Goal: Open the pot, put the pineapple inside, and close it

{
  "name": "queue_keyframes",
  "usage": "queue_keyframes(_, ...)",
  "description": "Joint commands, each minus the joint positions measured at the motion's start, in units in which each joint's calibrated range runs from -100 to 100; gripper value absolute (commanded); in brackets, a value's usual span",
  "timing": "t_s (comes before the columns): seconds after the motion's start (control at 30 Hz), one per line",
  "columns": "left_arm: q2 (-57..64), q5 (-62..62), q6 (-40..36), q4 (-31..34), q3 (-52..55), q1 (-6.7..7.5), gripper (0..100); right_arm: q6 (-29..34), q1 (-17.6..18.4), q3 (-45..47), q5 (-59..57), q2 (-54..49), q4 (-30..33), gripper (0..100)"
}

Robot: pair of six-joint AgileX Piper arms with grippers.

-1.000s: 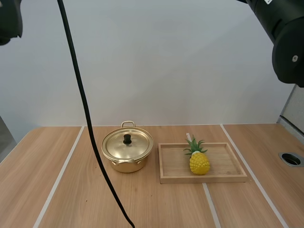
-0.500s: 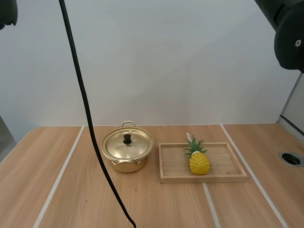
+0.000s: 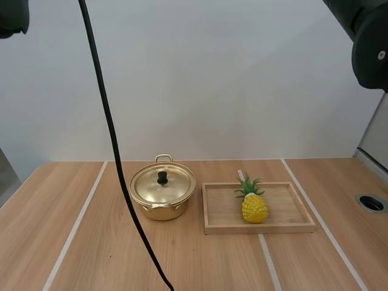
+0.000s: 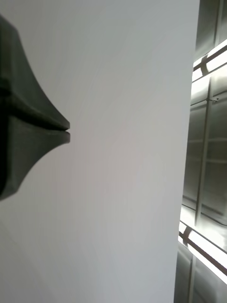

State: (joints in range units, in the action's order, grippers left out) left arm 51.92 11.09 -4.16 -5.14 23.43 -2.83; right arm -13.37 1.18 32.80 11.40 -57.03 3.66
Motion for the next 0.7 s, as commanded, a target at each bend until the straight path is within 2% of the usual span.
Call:
queue_keyframes(0.0, -0.7, 1.1, 0.2, -1.1, -0.5, 0.26, 0, -0.4, -0.2, -0.5, -0.4, -0.3, 0.1, 0)
queue_keyframes(0.13, -1.0, 2.4, 2.9, -1.1, -0.5, 2.88, 0, -0.4, -0.7, -0.5, -1.0, -0.3, 0.1, 0)
queue_keyframes(0.23, -1.2, 2.7, 4.5, -1.1, -0.5, 3.97, 0, -0.4, -1.3, -0.5, -2.1, -0.3, 0.1, 0)
queue_keyframes(0.33, -1.4, 4.5, 4.9, -1.2, -0.5, 3.97, 0, -0.4, -1.4, -0.5, -3.7, -0.3, 0.1, 0)
queue_keyframes(0.47, -2.2, 9.9, 4.9, -3.3, -0.5, 4.7, 0, -0.4, -1.4, -0.5, -5.0, -0.3, 0.1, 0)
queue_keyframes(0.67, -2.4, 8.3, 5.1, -3.7, -0.5, 4.97, 0, -0.4, -1.4, -0.5, -5.0, -0.3, 0.1, 0)
